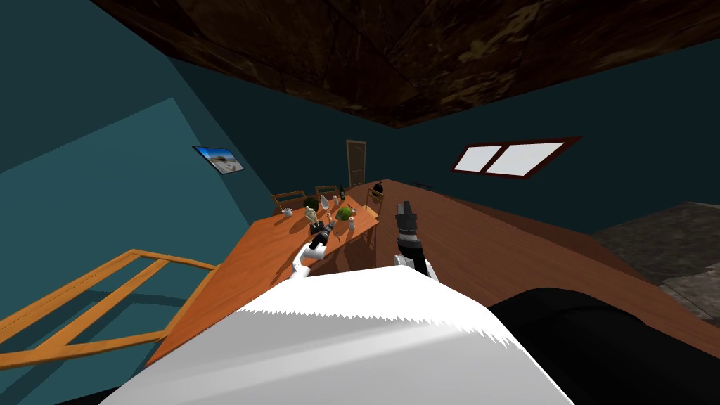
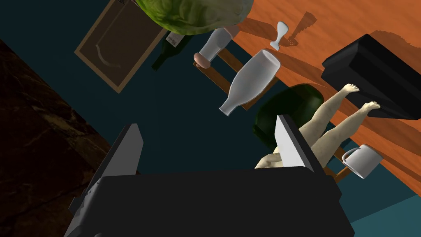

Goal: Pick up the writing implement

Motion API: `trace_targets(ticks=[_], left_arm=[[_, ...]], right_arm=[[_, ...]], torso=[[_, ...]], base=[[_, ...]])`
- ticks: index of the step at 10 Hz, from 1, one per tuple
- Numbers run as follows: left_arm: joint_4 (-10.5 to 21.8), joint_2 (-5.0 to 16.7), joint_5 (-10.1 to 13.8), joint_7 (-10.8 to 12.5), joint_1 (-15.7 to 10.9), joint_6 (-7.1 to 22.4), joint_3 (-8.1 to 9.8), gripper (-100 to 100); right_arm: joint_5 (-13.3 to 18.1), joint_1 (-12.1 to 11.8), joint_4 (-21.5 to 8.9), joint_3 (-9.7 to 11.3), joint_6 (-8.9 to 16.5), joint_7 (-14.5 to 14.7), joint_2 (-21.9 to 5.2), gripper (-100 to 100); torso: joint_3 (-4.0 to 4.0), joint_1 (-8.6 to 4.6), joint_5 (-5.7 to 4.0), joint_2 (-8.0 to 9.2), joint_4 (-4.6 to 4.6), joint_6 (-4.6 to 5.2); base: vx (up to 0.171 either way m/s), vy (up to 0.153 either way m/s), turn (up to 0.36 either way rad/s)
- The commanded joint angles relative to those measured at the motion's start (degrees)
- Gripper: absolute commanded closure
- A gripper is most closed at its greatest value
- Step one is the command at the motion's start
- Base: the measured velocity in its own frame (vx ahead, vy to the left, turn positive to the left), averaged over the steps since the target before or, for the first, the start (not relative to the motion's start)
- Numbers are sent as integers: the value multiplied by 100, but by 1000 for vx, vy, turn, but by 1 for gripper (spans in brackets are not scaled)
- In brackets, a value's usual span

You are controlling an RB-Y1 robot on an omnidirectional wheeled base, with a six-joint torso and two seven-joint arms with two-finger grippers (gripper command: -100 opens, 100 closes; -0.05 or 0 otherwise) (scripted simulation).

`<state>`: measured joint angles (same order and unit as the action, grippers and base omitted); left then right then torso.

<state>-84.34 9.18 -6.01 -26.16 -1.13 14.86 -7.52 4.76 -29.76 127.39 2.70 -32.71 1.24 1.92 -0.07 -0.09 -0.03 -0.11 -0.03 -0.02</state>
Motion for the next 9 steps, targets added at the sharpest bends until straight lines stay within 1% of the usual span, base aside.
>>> trace_targets(ticks=[1,2,3,4,5,6,7,8,9], left_arm=[[286,-41,-20,-127,-243,277,-19,-100],[419,-41,-20,-127,-243,277,-19,-100],[620,-57,-24,-228,-415,494,-44,-100],[715,-57,-24,-228,-415,494,-44,-100],[964,-72,-28,-328,-583,707,-67,-100],[1008,-72,-28,-328,-583,707,-67,-100],[1262,-86,-32,-424,-748,915,-90,-100],[1435,-100,-36,-517,-908,1090,-113,-100],[1565,-100,-36,-517,-908,1117,-113,-100]], right_arm=[[0,0,0,0,0,0,0,0],[0,0,0,0,0,0,0,0],[0,0,0,0,0,0,0,0],[0,0,0,0,0,0,0,0],[0,0,0,0,0,0,0,0],[0,0,0,0,0,0,0,0],[0,0,0,0,0,0,0,0],[0,0,0,0,0,0,0,0],[0,0,0,0,0,0,0,0]], torso=[[0,0,0,0,0,0],[-1,-3,-1,-2,0,1],[0,-2,0,0,0,0],[-1,-3,-1,-3,0,1],[-1,0,0,-2,-1,0],[-1,-2,0,-2,0,1],[0,0,-1,0,0,-1],[-1,-3,0,-2,0,1],[-3,-6,-2,-5,-1,0]], base=[[31,-32,-6],[29,-28,-4],[35,-28,-4],[34,-23,-5],[31,-28,-5],[30,-26,-5],[37,-29,-3],[48,-41,-11],[39,-30,-2]])
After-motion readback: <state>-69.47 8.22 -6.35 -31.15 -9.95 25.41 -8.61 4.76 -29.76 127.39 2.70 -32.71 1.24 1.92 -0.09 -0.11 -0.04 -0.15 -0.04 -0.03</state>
